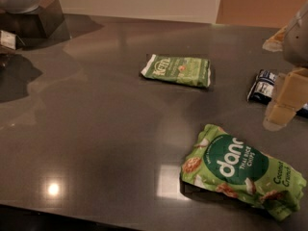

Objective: Move green rice chip bag near green jalapeno chip bag

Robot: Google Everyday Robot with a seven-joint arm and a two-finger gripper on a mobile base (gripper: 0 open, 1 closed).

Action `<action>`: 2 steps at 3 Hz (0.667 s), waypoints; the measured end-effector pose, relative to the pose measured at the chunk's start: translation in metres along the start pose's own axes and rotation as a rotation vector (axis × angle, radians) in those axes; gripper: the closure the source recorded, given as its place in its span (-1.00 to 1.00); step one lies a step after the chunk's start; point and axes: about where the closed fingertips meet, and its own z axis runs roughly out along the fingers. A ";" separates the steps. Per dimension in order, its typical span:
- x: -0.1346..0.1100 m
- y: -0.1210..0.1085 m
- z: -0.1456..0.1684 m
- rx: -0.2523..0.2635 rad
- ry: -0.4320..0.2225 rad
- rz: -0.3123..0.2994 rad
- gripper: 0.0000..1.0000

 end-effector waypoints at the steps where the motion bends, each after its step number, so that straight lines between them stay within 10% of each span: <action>1: 0.000 0.000 0.000 0.000 0.000 0.000 -1.00; 2: -0.002 0.005 -0.001 -0.005 0.001 0.004 -1.00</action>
Offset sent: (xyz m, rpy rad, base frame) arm -0.0108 0.0063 -0.0051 0.0019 0.0383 -0.0065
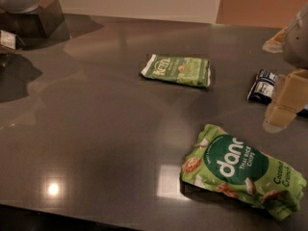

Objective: Move green rice chip bag near green jalapeno chip bag

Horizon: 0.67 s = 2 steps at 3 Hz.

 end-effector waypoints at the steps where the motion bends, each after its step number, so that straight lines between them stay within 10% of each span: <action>1: 0.003 0.022 0.002 -0.038 -0.009 0.030 -1.00; 2: 0.008 0.051 0.014 -0.101 -0.016 0.058 -1.00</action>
Offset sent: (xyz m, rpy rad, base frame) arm -0.0834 0.0129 -0.0598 0.0894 0.2183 -0.0463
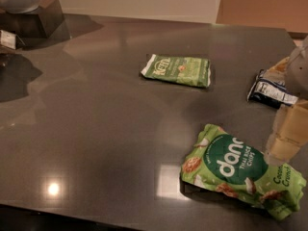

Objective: Move green rice chip bag near green jalapeno chip bag

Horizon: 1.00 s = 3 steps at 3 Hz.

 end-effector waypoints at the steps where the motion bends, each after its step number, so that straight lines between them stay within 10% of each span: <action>1: 0.012 0.022 0.023 -0.059 -0.009 0.038 -1.00; 3: 0.036 0.047 0.062 -0.101 -0.003 0.089 -1.00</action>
Offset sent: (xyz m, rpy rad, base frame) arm -0.0507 -0.0106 -0.0895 0.0606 0.1334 -0.0782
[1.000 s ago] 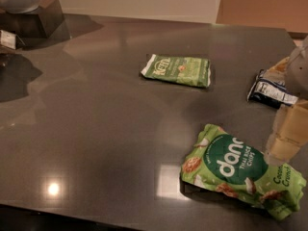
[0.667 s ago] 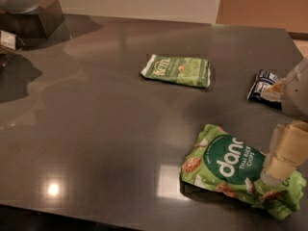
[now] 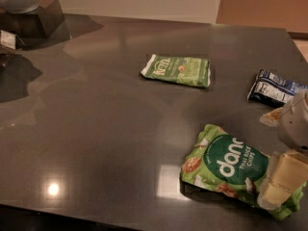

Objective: Move green rice chip bag near green jalapeno chip bag

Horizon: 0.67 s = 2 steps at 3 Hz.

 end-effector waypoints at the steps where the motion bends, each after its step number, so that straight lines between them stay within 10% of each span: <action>1: 0.009 0.006 0.017 -0.020 0.016 0.020 -1.00; 2: 0.014 0.010 0.026 -0.032 0.039 0.037 -0.71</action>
Offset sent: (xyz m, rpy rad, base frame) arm -0.0166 -0.0050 -0.0426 -0.0434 0.0861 -0.0501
